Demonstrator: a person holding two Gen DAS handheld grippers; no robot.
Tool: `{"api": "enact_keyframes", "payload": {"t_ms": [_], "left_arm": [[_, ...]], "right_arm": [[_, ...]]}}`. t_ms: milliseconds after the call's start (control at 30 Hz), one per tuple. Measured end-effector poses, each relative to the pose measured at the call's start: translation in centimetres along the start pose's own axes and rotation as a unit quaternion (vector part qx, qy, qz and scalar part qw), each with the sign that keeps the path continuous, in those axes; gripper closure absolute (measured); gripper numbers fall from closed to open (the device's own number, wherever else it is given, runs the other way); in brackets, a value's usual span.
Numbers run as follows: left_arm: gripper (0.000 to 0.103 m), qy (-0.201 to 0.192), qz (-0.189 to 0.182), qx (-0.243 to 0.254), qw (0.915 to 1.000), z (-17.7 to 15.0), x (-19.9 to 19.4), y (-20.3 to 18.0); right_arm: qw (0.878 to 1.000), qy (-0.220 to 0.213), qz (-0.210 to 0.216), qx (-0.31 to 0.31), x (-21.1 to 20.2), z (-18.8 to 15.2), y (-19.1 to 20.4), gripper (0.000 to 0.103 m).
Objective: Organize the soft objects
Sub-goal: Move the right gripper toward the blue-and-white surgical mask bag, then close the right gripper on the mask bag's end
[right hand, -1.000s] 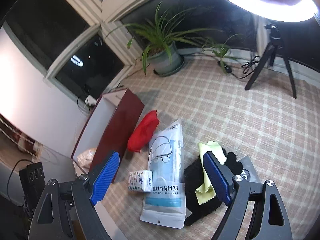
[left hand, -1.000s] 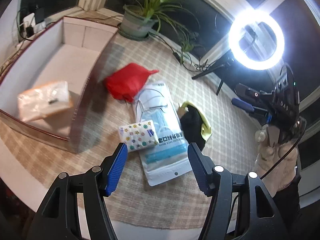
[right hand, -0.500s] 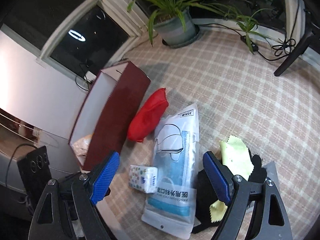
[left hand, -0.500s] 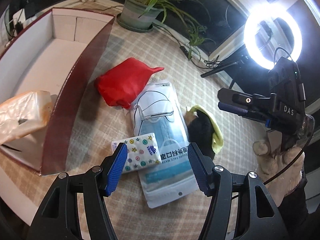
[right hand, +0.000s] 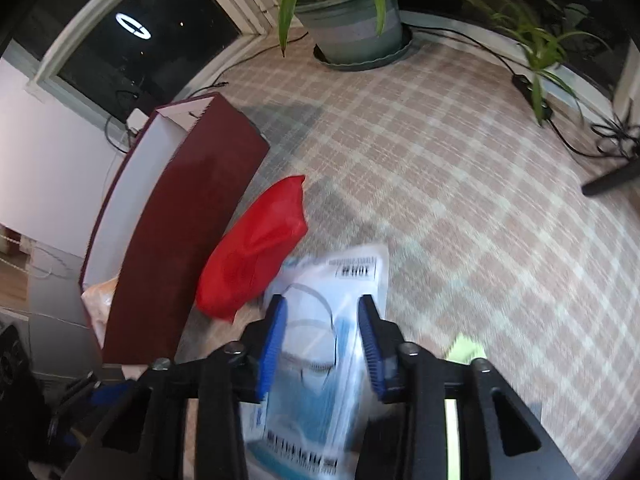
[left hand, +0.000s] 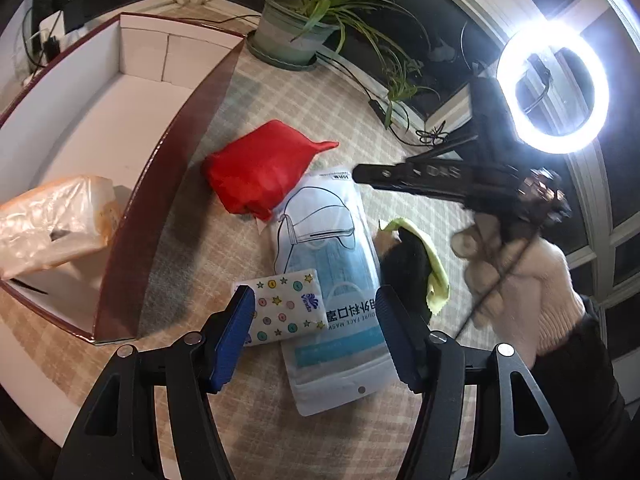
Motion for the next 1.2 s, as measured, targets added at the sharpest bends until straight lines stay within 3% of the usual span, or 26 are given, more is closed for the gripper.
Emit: {"api": "enact_keyframes", "payload": {"t_ms": [433,567,800,1200], "left_arm": [[0.041,-0.014,0.008,-0.022,0.9996,-0.4,-1.8,0.9],[0.041,-0.012,0.010,-0.031,0.9994,-0.7,-1.6,1.3],[0.041,-0.008,0.011,-0.037,0.9992,-1.2,-1.3,1.6],[0.041,0.028,0.010,-0.025,0.9993,-5.3,-1.0,1.7]], "right_arm": [[0.997,0.057,-0.042,-0.037,6.5,4.3,-1.2,0.074],[0.996,0.079,-0.021,-0.022,7.2,4.4,-2.1,0.074],[0.993,0.115,0.022,-0.028,6.4,2.3,-2.0,0.074],[0.981,0.158,0.006,-0.111,4.7,-4.7,0.1,0.074]]}}
Point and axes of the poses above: each gripper's, at about its wrist camera, not at the fingertips, and x roughly the way its jaws point, y to its left, z to its top, the point moved 8 cm from there along x, roughly the way its jaws point, and after that the axes turned 2 degrees about -y, right-handed, at the moved point
